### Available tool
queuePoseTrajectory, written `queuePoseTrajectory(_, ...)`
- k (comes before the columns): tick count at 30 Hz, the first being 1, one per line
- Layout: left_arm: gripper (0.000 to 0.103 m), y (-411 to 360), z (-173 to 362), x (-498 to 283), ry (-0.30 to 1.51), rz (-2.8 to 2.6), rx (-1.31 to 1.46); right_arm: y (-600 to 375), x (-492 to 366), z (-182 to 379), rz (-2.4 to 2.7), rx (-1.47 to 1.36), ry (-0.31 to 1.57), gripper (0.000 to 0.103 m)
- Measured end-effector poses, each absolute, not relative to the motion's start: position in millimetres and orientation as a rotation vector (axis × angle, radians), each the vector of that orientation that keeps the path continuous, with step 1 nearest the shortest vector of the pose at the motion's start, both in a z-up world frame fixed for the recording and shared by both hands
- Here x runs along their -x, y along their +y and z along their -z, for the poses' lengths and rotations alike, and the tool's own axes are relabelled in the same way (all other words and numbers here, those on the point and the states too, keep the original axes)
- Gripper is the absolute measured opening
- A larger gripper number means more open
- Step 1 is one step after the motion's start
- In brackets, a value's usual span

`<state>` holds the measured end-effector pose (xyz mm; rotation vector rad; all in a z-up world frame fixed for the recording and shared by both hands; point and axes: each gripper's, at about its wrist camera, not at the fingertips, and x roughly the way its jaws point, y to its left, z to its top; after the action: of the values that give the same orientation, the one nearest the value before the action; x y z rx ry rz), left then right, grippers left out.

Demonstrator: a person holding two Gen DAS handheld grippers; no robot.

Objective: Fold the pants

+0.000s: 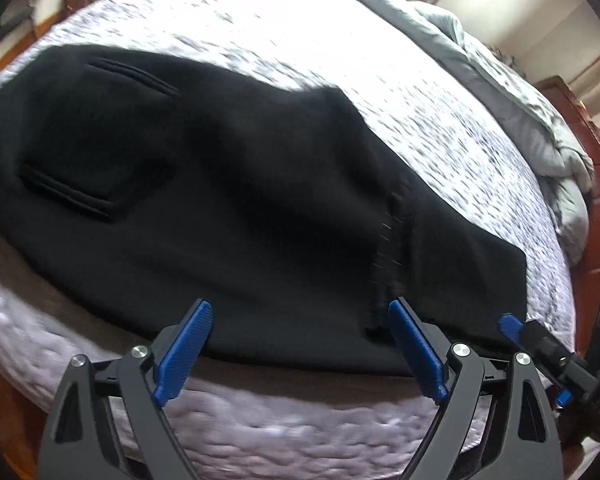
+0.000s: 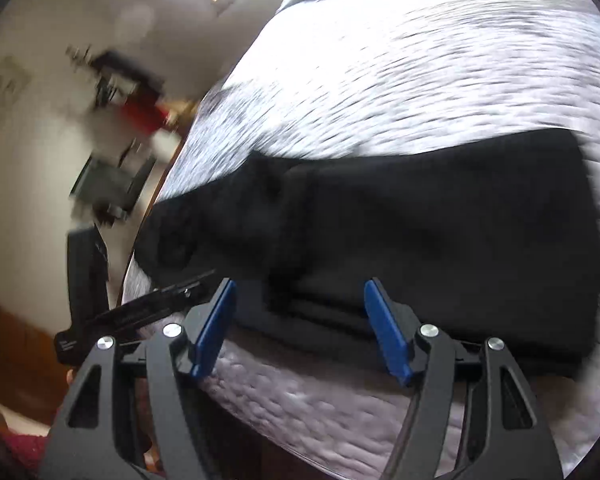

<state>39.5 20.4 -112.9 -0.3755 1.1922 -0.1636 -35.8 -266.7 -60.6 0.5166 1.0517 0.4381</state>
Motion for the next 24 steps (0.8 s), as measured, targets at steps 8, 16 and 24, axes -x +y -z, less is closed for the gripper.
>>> queuePoseTrajectory(8,0.09,-39,129,-63,1.246,0.134,0.254,-350,73,59,-0.241,-0.598,0.999,0.069)
queuePoseTrajectory(16,0.016,-45,124,-59,1.224,0.197,0.341,-370,82,60,-0.201,-0.61,0.984,0.069)
queuePoseTrajectory(24,0.017,3,130,-53,1.188,0.14,0.32,-357,71,69,-0.204,-0.569,1.025,0.069)
